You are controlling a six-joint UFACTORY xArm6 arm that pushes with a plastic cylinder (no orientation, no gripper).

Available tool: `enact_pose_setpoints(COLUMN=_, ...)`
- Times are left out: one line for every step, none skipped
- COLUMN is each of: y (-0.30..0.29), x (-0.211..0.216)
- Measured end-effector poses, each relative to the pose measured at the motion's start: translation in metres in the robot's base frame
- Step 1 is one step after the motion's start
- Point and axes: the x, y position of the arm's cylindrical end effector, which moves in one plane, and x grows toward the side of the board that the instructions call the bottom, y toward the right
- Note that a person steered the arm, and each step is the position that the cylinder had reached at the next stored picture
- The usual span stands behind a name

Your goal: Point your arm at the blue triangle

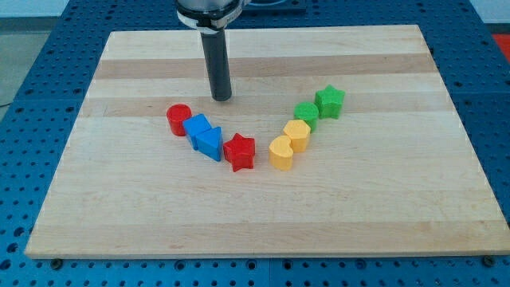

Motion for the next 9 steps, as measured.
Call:
enact_pose_setpoints(y=0.0, x=0.0)
enact_pose_setpoints(y=0.0, x=-0.005)
enact_pose_setpoints(y=0.0, x=-0.013)
enact_pose_setpoints(y=-0.037, x=-0.037)
enact_pose_setpoints(y=-0.108, x=-0.008)
enact_pose_setpoints(y=-0.172, x=0.064)
enact_pose_setpoints(y=-0.19, x=0.143)
enact_pose_setpoints(y=-0.16, x=0.171)
enact_pose_setpoints(y=-0.124, x=0.164)
